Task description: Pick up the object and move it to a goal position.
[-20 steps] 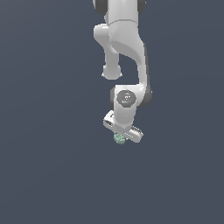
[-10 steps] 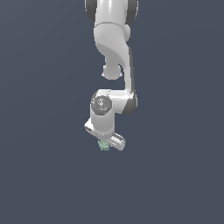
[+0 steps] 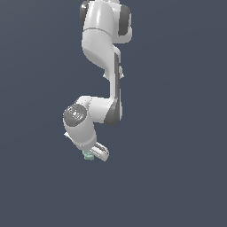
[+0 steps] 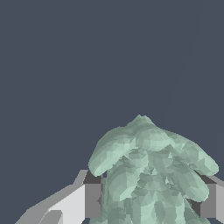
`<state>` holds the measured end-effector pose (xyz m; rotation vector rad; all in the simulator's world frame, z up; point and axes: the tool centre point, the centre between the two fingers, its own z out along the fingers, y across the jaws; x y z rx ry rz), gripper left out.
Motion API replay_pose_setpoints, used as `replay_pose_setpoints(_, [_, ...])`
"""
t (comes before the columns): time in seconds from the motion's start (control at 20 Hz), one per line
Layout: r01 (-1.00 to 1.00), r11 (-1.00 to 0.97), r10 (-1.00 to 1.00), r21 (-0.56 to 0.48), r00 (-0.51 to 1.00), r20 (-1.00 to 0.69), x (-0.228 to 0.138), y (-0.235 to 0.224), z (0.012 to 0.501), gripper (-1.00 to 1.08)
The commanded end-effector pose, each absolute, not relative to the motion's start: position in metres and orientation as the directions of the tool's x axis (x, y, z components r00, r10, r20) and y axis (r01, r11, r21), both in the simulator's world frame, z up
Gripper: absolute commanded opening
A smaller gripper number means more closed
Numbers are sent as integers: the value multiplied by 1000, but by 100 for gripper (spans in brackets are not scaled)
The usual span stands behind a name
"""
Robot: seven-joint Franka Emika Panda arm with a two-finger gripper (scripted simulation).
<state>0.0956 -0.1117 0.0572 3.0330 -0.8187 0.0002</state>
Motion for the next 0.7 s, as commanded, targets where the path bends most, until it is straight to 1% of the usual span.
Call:
replay_pose_setpoints(0.0, [-502,-865,-502,0,865,0,102,-123,58,-100])
replay_pose_setpoints(0.3, [-502,-865,-502,0,865,0,112,-141,60,-100])
replay_pose_setpoints(0.65, [-502,-865,-502,0,865,0,116,-147,60,-100])
